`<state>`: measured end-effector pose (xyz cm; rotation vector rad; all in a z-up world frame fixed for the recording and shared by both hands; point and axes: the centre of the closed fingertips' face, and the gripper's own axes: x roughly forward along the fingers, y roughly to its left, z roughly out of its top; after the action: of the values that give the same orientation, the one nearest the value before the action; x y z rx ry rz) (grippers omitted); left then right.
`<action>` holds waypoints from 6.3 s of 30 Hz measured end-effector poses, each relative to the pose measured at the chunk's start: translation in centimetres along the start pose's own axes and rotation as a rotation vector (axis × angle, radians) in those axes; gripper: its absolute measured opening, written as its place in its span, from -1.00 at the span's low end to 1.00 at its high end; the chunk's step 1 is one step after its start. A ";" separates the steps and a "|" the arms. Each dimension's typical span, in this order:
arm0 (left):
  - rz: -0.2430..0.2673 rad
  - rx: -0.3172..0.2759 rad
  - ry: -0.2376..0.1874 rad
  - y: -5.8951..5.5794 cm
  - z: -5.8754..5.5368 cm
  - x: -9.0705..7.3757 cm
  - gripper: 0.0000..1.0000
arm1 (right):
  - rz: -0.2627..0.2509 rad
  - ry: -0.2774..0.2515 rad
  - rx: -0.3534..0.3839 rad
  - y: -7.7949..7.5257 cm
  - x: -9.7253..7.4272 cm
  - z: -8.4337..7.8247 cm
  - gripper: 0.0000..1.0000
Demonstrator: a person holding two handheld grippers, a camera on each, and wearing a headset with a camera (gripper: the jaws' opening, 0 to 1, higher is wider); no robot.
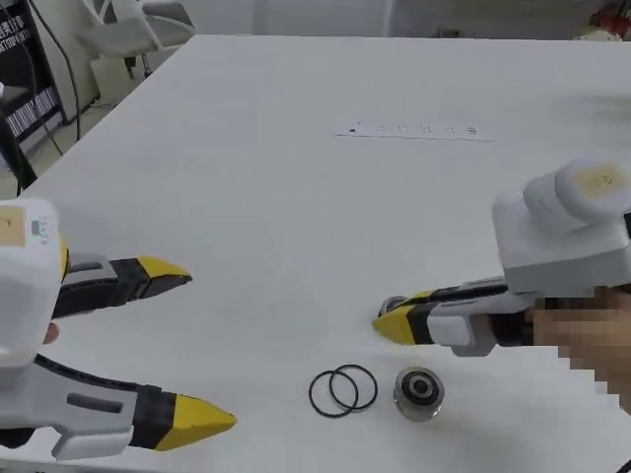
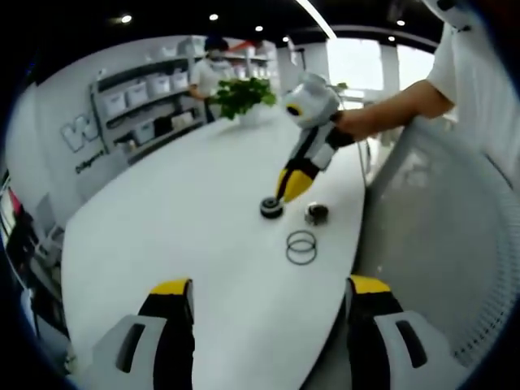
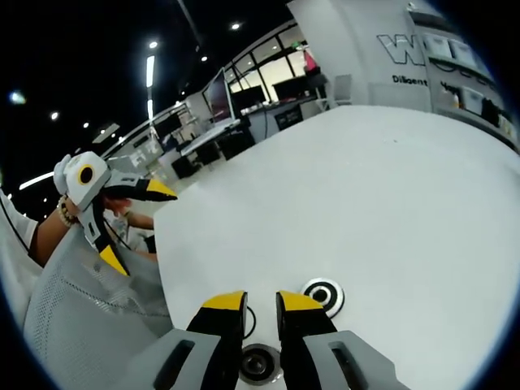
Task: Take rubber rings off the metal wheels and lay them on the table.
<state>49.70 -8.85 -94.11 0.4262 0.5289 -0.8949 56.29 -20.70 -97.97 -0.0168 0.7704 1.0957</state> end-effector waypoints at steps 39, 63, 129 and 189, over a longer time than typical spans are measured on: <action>-0.095 0.082 -0.170 3.5 9.5 4.1 0.48 | -0.118 -0.087 0.005 -5.5 -2.2 -0.2 -0.61; -0.175 0.096 -0.221 2.2 13.2 13.7 -0.12 | -0.107 -0.012 -0.093 -5.8 -1.1 -2.2 -0.48; -0.233 -0.030 -0.075 -1.4 5.8 18.4 -0.71 | -0.111 0.071 -0.328 -5.0 0.3 -3.3 -0.68; -0.225 -0.032 -0.079 -1.3 5.7 18.4 -0.74 | -0.087 -0.055 0.262 -5.5 -1.0 -2.2 -1.00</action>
<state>59.55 -24.08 -100.74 0.3044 0.5249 -1.1130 59.27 -24.99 -101.00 0.1990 0.8510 0.9027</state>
